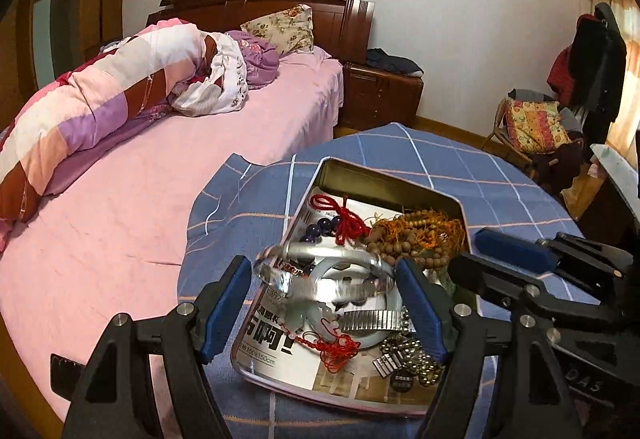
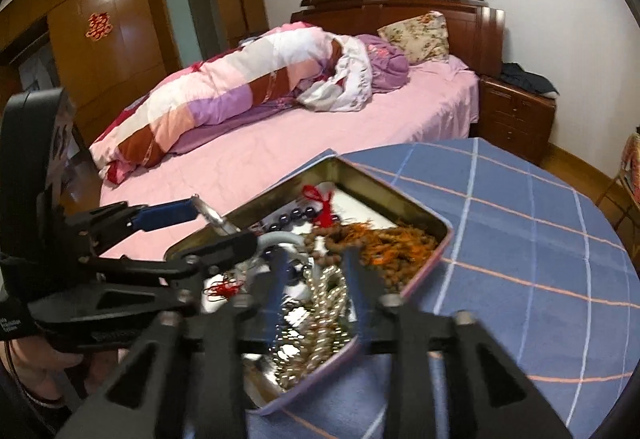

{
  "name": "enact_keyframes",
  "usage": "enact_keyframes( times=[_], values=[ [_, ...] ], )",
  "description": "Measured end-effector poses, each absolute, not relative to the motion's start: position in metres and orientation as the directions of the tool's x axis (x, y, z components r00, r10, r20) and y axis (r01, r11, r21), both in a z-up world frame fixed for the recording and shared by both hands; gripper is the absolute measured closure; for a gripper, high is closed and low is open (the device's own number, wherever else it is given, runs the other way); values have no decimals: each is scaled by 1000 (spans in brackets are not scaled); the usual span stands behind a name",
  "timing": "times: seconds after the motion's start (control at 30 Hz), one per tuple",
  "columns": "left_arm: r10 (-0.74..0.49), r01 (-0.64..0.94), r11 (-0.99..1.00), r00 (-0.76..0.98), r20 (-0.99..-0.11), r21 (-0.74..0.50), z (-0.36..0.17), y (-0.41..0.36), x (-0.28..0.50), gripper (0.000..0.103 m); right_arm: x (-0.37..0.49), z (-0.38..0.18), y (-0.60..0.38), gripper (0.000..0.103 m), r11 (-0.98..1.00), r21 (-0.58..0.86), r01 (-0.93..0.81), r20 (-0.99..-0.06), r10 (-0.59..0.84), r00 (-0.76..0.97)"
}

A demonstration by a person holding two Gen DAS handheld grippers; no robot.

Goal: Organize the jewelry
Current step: 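Lower the bangle and pearls into the tin and open both tools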

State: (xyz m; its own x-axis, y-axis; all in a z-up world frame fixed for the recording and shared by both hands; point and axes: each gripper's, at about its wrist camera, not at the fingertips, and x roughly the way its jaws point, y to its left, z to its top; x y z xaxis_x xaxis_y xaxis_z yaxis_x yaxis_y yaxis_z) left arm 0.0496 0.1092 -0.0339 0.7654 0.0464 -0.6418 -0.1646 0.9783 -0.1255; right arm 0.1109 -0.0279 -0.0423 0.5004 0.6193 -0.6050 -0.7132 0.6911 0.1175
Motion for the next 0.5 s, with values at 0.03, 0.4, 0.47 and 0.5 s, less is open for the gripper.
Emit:
enact_keyframes(
  times=[0.03,0.4,0.47,0.5],
  values=[
    [50,-167,978,771,-635,-126,-31,109,48,28,111,-40,-29,44,696,118,-708,-599,619,508],
    [80,-169,981,802,-592,-96,-7,104,33,24,98,-19,-43,38,720,95,-688,-558,611,562],
    [87,-175,980,807,-584,-95,-4,103,30,23,97,-16,-47,35,729,94,-678,-550,605,575],
    [90,-176,980,809,-581,-94,-3,103,29,23,96,-16,-48,33,733,93,-673,-546,603,581]
  ],
)
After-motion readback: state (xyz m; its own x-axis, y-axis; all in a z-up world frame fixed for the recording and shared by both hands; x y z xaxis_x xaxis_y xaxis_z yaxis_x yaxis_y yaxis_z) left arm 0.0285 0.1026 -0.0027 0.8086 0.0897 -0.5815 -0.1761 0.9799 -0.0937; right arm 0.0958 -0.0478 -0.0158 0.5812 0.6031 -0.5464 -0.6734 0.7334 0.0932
